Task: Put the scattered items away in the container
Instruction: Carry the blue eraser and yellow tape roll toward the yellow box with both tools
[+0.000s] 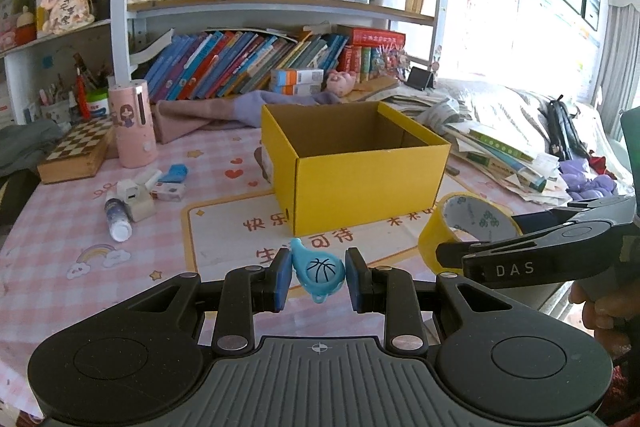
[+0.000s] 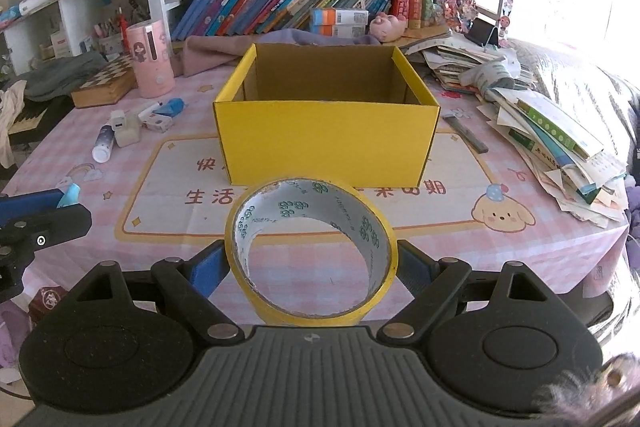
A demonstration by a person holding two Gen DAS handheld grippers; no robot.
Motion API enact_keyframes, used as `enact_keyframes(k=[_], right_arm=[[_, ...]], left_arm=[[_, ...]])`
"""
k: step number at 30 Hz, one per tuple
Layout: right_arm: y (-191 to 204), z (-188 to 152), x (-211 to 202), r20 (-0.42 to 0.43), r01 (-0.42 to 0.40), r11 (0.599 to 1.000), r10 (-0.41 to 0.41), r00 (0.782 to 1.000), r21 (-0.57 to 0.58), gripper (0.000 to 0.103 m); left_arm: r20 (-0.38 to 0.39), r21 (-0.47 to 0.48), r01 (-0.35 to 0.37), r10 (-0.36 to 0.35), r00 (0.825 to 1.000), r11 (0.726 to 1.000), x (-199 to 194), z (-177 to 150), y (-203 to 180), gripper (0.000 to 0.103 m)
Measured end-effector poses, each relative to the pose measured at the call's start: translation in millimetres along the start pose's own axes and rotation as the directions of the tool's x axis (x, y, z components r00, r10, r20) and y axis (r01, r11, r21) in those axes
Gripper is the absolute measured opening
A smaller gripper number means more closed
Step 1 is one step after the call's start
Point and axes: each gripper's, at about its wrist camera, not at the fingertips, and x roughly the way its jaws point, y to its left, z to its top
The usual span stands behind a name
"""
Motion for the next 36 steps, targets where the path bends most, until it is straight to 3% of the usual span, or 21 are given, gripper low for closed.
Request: enact_keyframes(k=[16, 36], right_arm=[[-19, -5, 3, -0.029, 0.048, 0.998, -0.047, 0.998, 0.04, 0.087], [-47, 37, 31, 0.013, 0.083, 0.996, -0.084, 0.996, 0.035, 0.087]], left_arm=[[-0.032, 0.035, 0.068, -0.067, 0.997, 0.997, 22, 5, -18, 0.027], [-0.009, 0.083, 0.095, -0.095, 0.995, 0.992, 70, 43, -25, 0.027]])
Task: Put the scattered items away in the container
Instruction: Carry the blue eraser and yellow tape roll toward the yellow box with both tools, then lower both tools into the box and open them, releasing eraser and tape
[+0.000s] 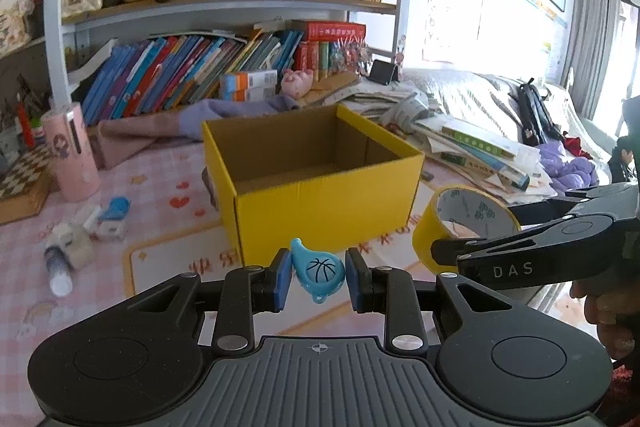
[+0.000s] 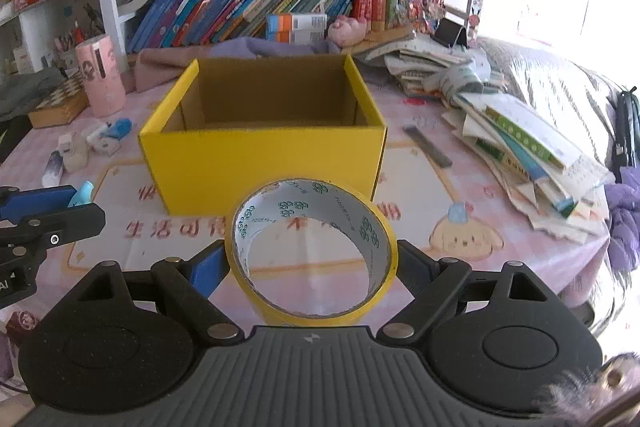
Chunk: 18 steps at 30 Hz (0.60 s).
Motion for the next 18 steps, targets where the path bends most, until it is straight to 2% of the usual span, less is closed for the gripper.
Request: enact_keyframes(k=[6, 12, 18], right_arm=[[-10, 37, 18, 0.055, -0.003, 1.0, 0.005, 0.998, -0.031, 0.087], [-19, 80, 43, 0.123, -0.031, 0.995, 0.042, 0.992, -0.095, 0.087], [-22, 117, 83, 0.12, -0.08, 0.98, 0.103, 0.987, -0.181, 0.087]], left_arm=[[0.039, 0.012, -0.019, 0.019, 0.999, 1.0, 24, 26, 6, 0.027], [0.071, 0.023, -0.058, 0.056, 0.996, 0.998, 52, 53, 13, 0.027], [0.06, 0.049, -0.075, 0.072, 0.996, 0.996, 87, 77, 24, 0.028]])
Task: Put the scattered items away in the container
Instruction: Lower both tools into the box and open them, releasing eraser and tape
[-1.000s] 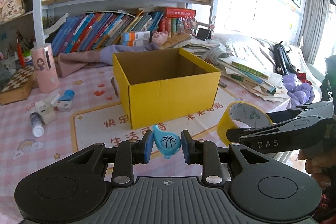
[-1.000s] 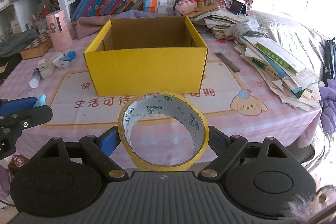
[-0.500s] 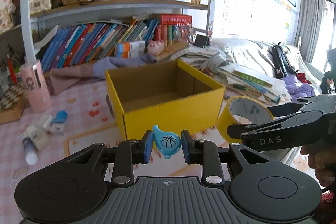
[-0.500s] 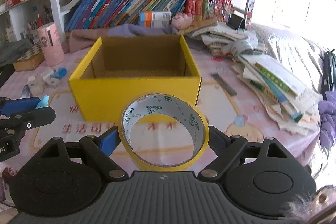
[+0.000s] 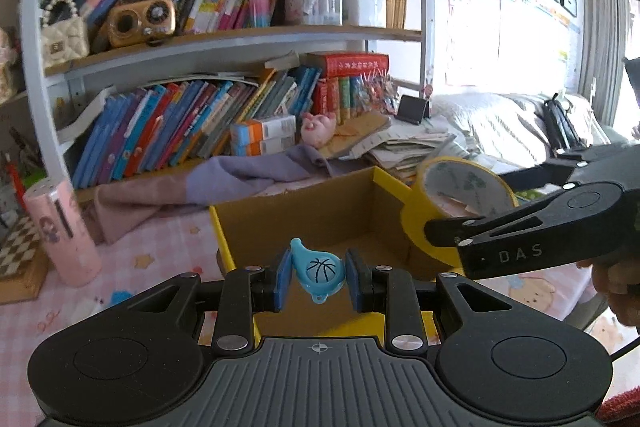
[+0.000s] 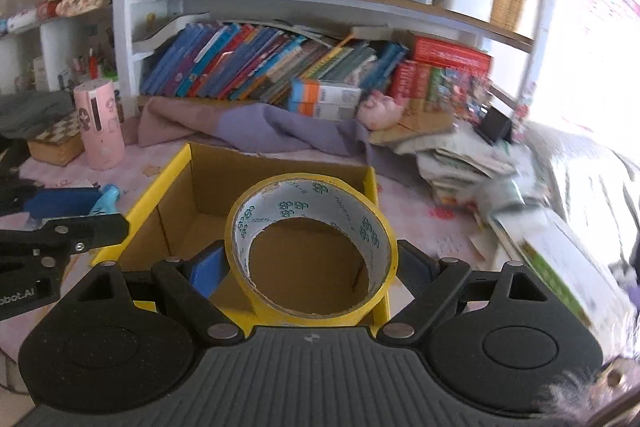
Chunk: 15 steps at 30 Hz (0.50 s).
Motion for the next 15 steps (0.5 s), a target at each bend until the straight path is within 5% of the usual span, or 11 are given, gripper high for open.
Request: enact_keyframes(k=[15], right_arm=[[-2, 24, 119, -0.155, -0.167, 0.937, 0.124, 0.98, -0.308, 0.087]], left_arm=[[-0.175, 0.09, -0.048, 0.064, 0.983, 0.995, 101, 12, 10, 0.028]])
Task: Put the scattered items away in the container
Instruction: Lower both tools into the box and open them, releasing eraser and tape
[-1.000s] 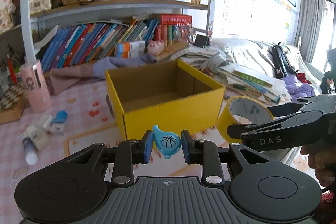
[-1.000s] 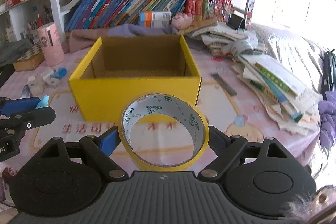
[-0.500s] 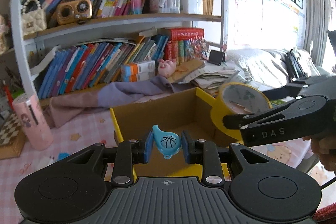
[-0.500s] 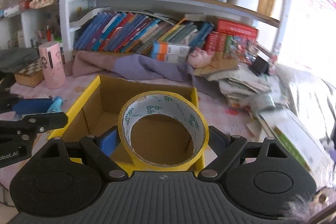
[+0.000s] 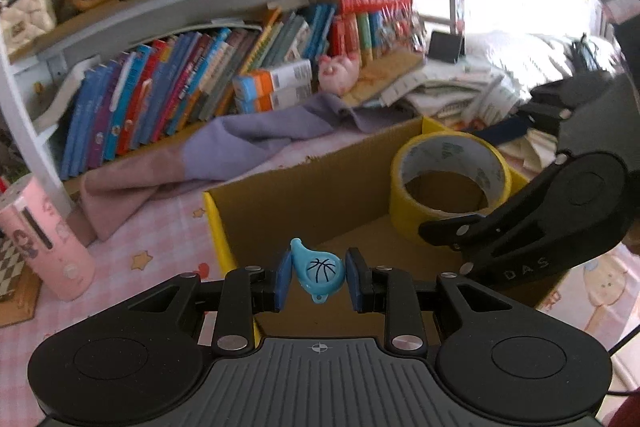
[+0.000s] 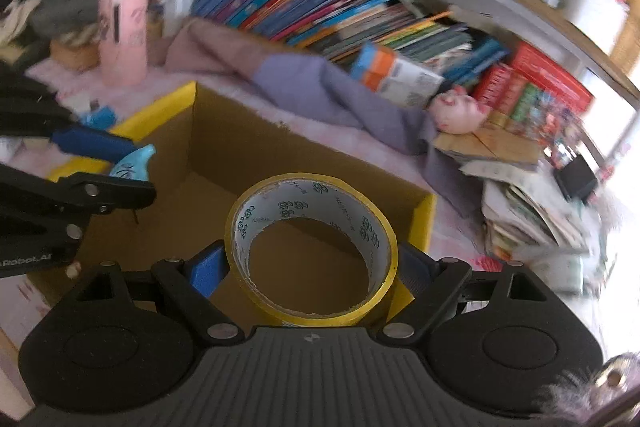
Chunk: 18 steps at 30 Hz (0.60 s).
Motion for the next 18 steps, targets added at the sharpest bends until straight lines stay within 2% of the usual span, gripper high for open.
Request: enact_keyframes(k=[9, 14, 18], right_arm=[[3, 10, 40, -0.096, -0.12, 0.979, 0.105, 0.99, -0.167, 0.087], [6, 4, 60, -0.176, -0.151, 0.971, 0.118, 0.977, -0.186, 0.087], [7, 2, 64, -0.2, -0.184, 0.961, 0.143, 0.969, -0.204, 0.087]], left_arm=[[-0.072, 0.064, -0.004, 0.009, 0.997, 0.998, 35, 11, -2, 0.028], [-0.141, 0.082, -0.012, 0.023, 0.99, 0.997, 52, 8, 0, 0.029], [-0.167, 0.077, -0.031, 0.044, 0.985, 0.997, 57, 6, 1, 0.029]])
